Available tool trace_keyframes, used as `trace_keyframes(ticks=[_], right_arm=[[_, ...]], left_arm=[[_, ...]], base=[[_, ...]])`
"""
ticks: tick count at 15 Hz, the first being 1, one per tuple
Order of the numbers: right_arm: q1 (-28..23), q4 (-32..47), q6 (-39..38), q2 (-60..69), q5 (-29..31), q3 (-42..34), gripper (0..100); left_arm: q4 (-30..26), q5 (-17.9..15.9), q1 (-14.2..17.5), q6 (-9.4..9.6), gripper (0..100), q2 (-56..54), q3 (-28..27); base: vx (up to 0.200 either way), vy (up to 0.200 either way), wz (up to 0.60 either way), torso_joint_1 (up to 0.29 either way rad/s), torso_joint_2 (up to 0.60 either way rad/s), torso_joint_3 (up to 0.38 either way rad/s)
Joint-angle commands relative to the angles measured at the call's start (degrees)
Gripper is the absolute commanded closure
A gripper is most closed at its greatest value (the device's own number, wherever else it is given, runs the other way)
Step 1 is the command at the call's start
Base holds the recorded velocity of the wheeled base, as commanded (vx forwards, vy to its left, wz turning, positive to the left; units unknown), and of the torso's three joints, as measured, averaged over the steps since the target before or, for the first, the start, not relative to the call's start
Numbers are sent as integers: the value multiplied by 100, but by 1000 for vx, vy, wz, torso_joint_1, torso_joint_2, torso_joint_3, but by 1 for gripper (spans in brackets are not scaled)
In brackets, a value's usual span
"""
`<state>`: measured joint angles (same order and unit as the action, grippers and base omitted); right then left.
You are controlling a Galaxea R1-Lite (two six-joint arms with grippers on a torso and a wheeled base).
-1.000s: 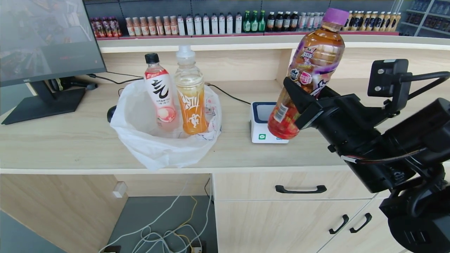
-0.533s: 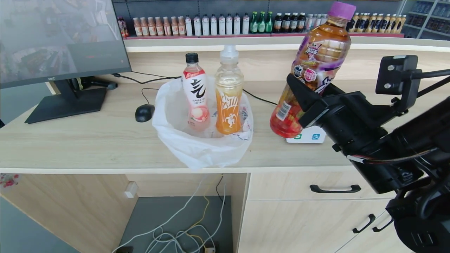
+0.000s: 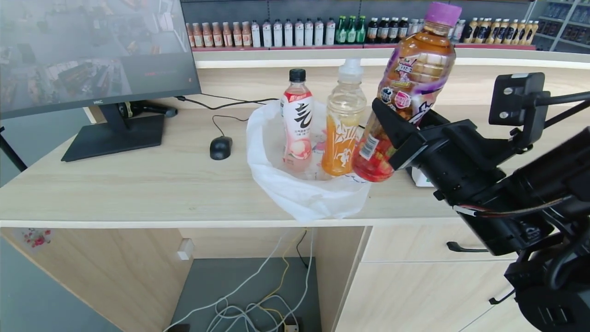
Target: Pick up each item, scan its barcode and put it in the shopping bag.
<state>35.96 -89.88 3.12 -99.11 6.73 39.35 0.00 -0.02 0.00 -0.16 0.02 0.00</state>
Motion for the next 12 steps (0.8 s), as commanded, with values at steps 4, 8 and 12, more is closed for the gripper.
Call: trace_keyframes(ticks=[4, 8, 12], right_arm=[[341, -12, 101, -838, 4, 670, 100], [456, -12, 154, -1401, -5, 1242, 100], [456, -12, 171, -1787, -5, 1567, 100]], left_arm=[[0, 2, 0, -2, 0, -2, 0], [0, 2, 0, -2, 0, -2, 0], [0, 2, 0, 7, 0, -2, 0]], base=[[0, 0, 0, 0, 0, 0], [0, 0, 0, 0, 0, 0], [0, 0, 0, 0, 0, 0]])
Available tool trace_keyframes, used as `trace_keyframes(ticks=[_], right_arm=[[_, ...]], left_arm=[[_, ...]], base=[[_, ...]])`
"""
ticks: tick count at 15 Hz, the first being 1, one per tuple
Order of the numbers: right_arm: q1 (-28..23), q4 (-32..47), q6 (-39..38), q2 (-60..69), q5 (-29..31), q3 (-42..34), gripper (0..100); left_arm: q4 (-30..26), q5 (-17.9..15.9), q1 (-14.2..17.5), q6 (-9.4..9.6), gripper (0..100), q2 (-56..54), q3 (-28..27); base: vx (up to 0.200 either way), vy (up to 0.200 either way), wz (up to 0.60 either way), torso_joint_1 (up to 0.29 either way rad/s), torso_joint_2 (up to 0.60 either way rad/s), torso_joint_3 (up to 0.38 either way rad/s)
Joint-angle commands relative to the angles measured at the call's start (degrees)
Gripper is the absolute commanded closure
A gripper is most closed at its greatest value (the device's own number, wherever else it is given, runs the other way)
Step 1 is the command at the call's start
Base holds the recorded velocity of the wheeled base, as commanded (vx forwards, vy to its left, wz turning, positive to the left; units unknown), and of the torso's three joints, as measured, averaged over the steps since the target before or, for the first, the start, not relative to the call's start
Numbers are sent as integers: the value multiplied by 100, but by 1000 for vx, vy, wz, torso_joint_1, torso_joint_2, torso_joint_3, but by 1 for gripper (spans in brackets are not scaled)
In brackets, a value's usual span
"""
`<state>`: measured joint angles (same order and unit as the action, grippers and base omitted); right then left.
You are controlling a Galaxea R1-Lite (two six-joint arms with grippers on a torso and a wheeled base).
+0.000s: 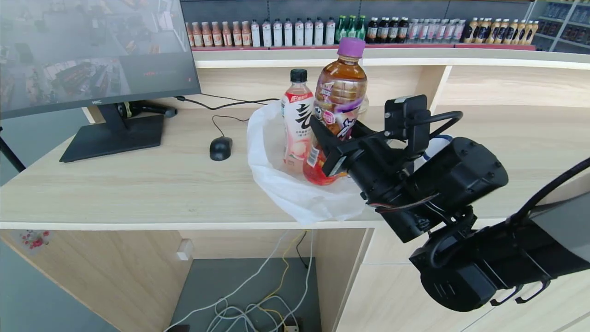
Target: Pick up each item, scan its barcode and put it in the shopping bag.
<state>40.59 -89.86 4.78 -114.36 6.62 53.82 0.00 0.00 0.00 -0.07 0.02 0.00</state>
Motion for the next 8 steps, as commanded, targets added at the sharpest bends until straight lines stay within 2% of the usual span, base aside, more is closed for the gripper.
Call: trace_keyframes(ticks=[1, 8], right_arm=[[-8, -14, 6, -368, 6, 164, 100], [-8, -14, 41, -1044, 6, 498, 100]], left_arm=[[0, 0, 0, -1, 0, -2, 0], [0, 0, 0, -1, 0, -2, 0]], base=[[0, 0, 0, 0, 0, 0], [0, 0, 0, 0, 0, 0]])
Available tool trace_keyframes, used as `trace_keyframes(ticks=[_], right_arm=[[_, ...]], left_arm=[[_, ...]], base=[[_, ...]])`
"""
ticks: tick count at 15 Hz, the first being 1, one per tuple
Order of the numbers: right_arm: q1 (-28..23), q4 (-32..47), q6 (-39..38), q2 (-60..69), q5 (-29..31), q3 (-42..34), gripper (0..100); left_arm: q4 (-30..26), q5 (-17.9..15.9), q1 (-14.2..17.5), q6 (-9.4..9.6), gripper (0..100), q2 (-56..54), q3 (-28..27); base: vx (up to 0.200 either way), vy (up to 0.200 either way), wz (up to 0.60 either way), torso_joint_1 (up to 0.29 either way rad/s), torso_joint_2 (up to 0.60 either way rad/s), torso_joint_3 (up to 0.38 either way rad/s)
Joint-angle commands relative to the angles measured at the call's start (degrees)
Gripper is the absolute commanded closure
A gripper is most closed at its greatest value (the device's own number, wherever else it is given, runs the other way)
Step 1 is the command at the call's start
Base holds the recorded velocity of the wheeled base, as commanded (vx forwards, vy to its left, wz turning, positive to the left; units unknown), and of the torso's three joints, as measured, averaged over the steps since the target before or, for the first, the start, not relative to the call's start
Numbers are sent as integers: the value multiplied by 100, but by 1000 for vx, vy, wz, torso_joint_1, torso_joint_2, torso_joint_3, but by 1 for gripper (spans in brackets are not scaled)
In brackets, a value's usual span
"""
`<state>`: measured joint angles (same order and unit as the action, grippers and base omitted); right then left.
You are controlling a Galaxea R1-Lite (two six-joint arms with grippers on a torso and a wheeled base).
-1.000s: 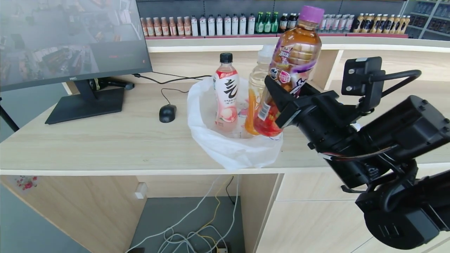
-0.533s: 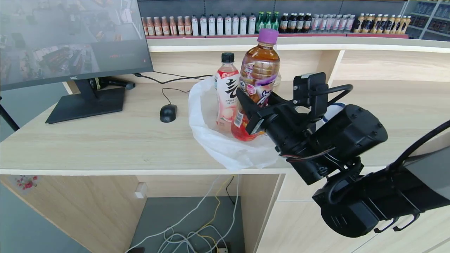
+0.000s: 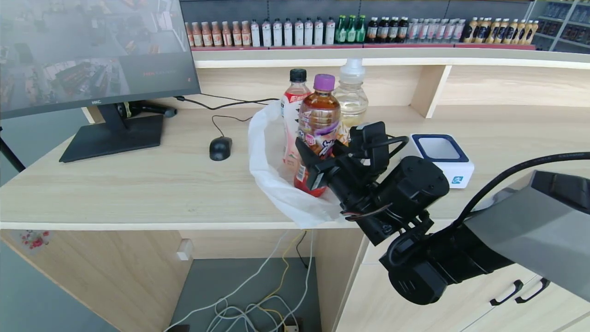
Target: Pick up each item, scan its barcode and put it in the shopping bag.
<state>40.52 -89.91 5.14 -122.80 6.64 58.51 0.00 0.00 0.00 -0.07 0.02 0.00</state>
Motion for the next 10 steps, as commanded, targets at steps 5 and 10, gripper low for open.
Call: trace_keyframes(ticks=[5, 10], right_arm=[[0, -9, 4, -245, 4, 20, 100], [0, -9, 4, -262, 4, -16, 100]], left_arm=[[0, 0, 0, -10, 0, -2, 0], [0, 0, 0, -10, 0, -2, 0]], base=[[0, 0, 0, 0, 0, 0], [0, 0, 0, 0, 0, 0]])
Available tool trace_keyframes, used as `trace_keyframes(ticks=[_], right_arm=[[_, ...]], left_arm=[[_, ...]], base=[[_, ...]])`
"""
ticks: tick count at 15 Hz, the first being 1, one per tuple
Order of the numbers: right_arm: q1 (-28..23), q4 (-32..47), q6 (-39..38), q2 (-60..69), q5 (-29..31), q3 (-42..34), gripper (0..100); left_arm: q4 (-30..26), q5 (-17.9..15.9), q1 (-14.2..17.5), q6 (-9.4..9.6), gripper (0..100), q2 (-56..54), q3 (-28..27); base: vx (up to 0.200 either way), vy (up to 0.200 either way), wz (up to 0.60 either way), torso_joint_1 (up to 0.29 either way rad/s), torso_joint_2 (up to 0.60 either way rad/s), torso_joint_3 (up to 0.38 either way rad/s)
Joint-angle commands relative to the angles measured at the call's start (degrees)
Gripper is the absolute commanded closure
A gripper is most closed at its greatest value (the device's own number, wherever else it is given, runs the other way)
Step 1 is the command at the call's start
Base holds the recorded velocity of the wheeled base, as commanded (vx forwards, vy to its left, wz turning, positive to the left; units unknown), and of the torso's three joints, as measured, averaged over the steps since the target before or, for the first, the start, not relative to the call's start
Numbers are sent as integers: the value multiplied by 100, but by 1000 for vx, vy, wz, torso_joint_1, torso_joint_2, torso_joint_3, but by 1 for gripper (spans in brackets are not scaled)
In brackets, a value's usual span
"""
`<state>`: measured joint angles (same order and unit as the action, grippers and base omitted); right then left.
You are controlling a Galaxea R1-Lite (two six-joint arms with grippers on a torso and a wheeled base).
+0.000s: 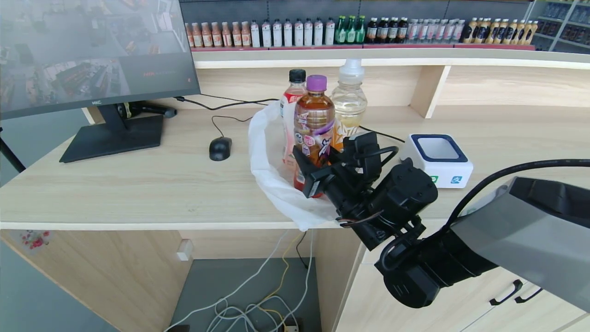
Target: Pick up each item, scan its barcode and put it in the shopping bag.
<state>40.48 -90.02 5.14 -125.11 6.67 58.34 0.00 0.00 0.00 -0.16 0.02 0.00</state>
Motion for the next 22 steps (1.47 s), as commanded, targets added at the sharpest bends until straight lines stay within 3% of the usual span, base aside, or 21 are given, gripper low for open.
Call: trace_keyframes(ticks=[1, 3, 4, 12, 18, 22], right_arm=[[3, 2, 4, -31, 1, -25, 100], [3, 2, -5, -22, 1, -86, 100], [3, 2, 4, -22, 1, -104, 0], [82, 2, 4, 558, 1, -456, 0], [513, 2, 4, 1991, 10, -1598, 0], [522, 2, 13, 3854, 10, -3171, 0]], left_arm=[[0, 0, 0, -2, 0, -2, 0], [0, 0, 0, -2, 0, -2, 0], [0, 0, 0, 7, 0, -2, 0], [0, 0, 0, -2, 0, -2, 0], [0, 0, 0, -2, 0, -2, 0], [0, 0, 0, -2, 0, -2, 0]], base=[[0, 0, 0, 0, 0, 0], [0, 0, 0, 0, 0, 0], [0, 0, 0, 0, 0, 0], [0, 0, 0, 0, 0, 0], [0, 0, 0, 0, 0, 0], [0, 0, 0, 0, 0, 0]])
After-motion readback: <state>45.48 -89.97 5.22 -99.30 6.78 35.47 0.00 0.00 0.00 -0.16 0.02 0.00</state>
